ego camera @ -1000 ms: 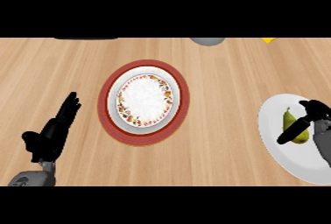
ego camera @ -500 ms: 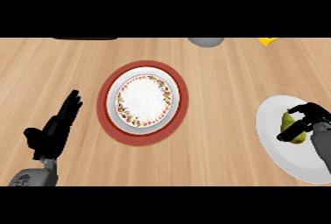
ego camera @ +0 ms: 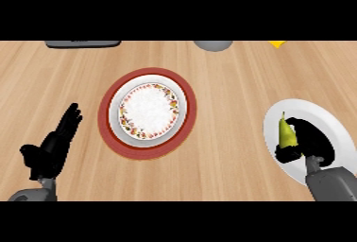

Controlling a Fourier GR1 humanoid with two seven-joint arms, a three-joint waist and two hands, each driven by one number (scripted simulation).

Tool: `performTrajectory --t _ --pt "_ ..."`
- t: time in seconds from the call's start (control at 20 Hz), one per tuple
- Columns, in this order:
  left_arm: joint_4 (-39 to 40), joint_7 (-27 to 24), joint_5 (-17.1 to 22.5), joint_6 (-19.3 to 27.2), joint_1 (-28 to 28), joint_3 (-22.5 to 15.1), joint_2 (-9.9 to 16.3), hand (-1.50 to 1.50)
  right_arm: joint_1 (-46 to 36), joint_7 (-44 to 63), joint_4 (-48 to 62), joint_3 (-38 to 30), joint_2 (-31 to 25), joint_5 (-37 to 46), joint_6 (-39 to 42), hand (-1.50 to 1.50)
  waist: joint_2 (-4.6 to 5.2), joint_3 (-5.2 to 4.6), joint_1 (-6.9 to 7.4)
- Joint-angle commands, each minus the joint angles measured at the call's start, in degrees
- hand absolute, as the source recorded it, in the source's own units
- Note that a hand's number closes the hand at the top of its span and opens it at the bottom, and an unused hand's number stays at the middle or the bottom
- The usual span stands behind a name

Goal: Pick the pear from the plate and place it in the plate

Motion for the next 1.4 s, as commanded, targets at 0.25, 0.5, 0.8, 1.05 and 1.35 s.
performTrajectory --t 0.25,0.5,0.8,1.05,1.35 --pt "0.5 -2.6 0.8 -2.0 2.4 1.0 0.8 0.00 17.3 4.8 -30.4 16.5 3.3 21.9 -15.9 1.50 0.45 0.73 -0.14" --pt "0.7 -0.8 -1.3 1.2 -0.4 -0.6 -2.0 0.00 22.3 14.6 -49.1 24.3 2.2 33.5 -9.4 1.50 0.76 0.72 0.38" --pt "2.5 -2.1 -2.5 0.4 -1.3 -1.1 -2.2 0.00 19.5 18.3 -58.0 30.9 6.2 49.0 -4.9 1.50 1.20 0.79 1.71" --pt "-2.7 3.4 -0.8 -1.5 -2.2 -0.2 -0.5 0.00 11.8 19.4 -56.6 35.0 14.9 58.8 2.3 1.50 1.29 0.86 2.56" --pt "-4.3 2.5 -0.8 -2.5 0.8 1.1 -0.6 0.00 3.6 21.2 -56.4 37.5 23.6 58.6 11.8 1.50 1.30 0.87 2.80"
